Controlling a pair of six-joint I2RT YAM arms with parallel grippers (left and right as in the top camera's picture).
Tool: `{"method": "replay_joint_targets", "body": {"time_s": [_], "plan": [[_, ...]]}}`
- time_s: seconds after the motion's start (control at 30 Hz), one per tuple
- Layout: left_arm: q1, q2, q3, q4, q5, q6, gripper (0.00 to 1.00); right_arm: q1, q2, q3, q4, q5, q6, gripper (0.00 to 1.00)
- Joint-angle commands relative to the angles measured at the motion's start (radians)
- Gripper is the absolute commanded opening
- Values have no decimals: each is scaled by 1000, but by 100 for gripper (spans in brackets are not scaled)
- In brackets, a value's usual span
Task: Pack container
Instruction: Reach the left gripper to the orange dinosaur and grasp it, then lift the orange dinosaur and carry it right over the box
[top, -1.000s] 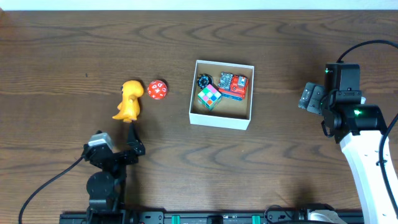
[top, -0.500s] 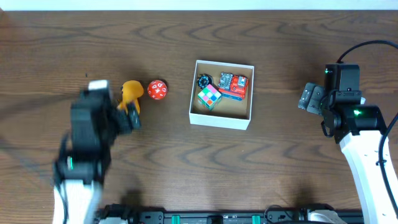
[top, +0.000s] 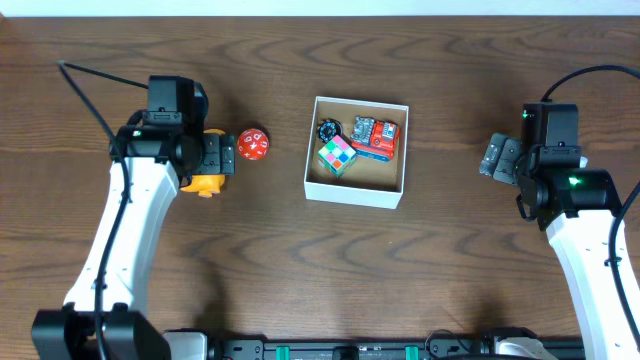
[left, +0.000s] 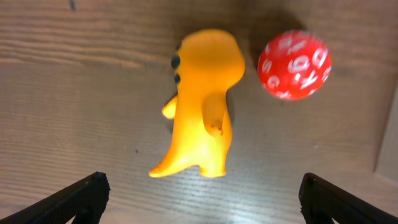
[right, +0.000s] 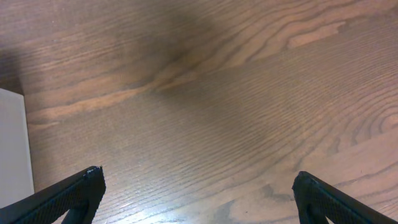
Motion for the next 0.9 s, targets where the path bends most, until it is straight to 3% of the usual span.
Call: {"method": "replay_joint_targets", "body": {"time_s": [0.0, 0.37, 0.53, 0.77, 0.8, 0.87], "plan": [[4, 31, -6, 4, -10, 37, 98, -6, 1, 4, 0, 3, 14, 99], [5, 208, -34, 140, -13, 62, 100, -6, 1, 4, 0, 3, 14, 99], [5, 259, -34, 151, -15, 63, 96, -6, 1, 4, 0, 3, 14, 99], [5, 340, -34, 151, -132, 62, 91, -6, 1, 4, 0, 3, 14, 99], [5, 355, -34, 151, -141, 62, 90, -6, 1, 4, 0, 3, 14, 99], [5, 378, -34, 150, -141, 63, 76, -6, 1, 4, 0, 3, 14, 99]]}}
